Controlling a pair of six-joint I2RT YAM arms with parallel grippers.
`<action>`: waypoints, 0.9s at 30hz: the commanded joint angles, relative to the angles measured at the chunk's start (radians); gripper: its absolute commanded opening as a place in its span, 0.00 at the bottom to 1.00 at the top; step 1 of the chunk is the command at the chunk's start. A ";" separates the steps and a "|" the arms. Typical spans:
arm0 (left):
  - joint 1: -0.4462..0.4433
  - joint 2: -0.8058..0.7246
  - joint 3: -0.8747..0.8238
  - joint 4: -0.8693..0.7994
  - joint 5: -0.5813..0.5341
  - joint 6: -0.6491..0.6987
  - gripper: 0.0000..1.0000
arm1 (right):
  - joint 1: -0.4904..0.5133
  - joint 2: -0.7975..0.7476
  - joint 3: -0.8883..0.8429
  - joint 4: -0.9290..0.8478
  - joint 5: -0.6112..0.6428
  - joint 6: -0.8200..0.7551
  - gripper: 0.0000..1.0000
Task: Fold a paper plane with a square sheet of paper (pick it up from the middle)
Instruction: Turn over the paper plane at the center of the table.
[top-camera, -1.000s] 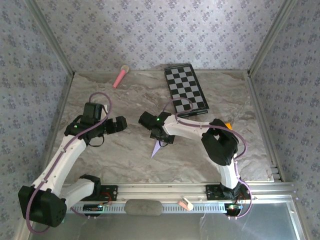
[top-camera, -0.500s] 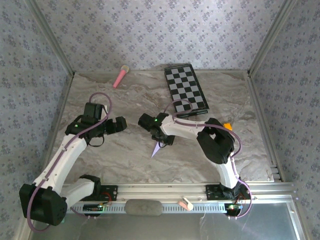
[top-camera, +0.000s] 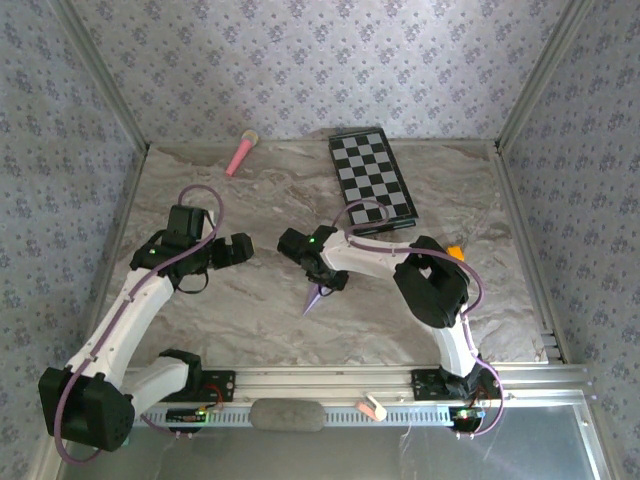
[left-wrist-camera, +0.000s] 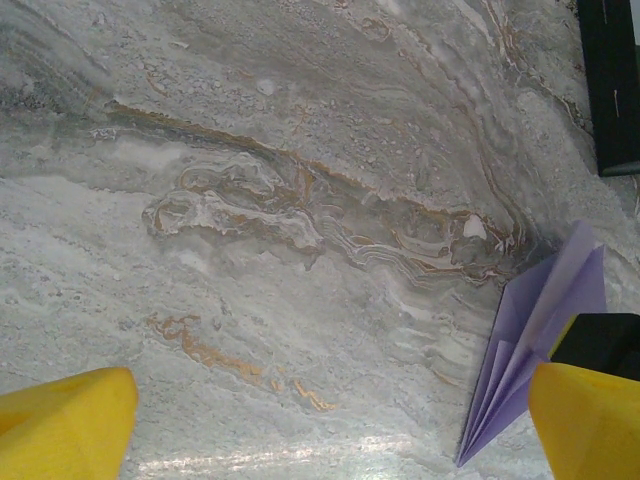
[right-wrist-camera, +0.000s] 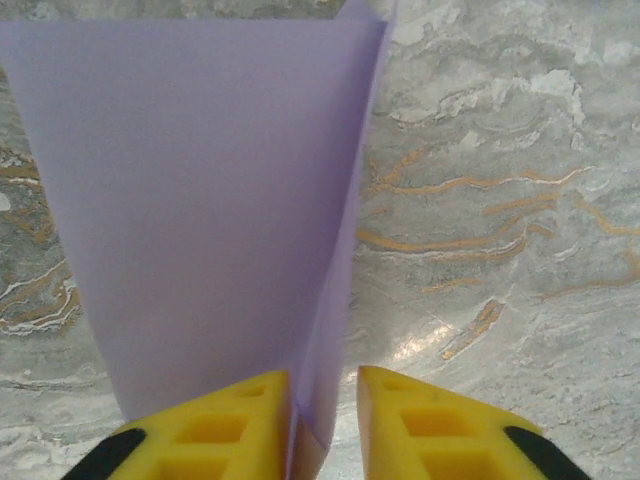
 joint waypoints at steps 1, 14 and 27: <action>0.012 0.005 -0.006 -0.005 0.011 -0.003 1.00 | -0.008 -0.041 -0.010 -0.037 0.041 0.015 0.14; 0.108 -0.026 -0.053 0.083 0.069 -0.084 1.00 | -0.019 -0.215 -0.069 0.334 -0.028 -0.498 0.00; 0.115 0.030 -0.207 0.323 0.300 -0.249 0.95 | -0.097 -0.226 -0.360 0.952 -0.504 -0.651 0.01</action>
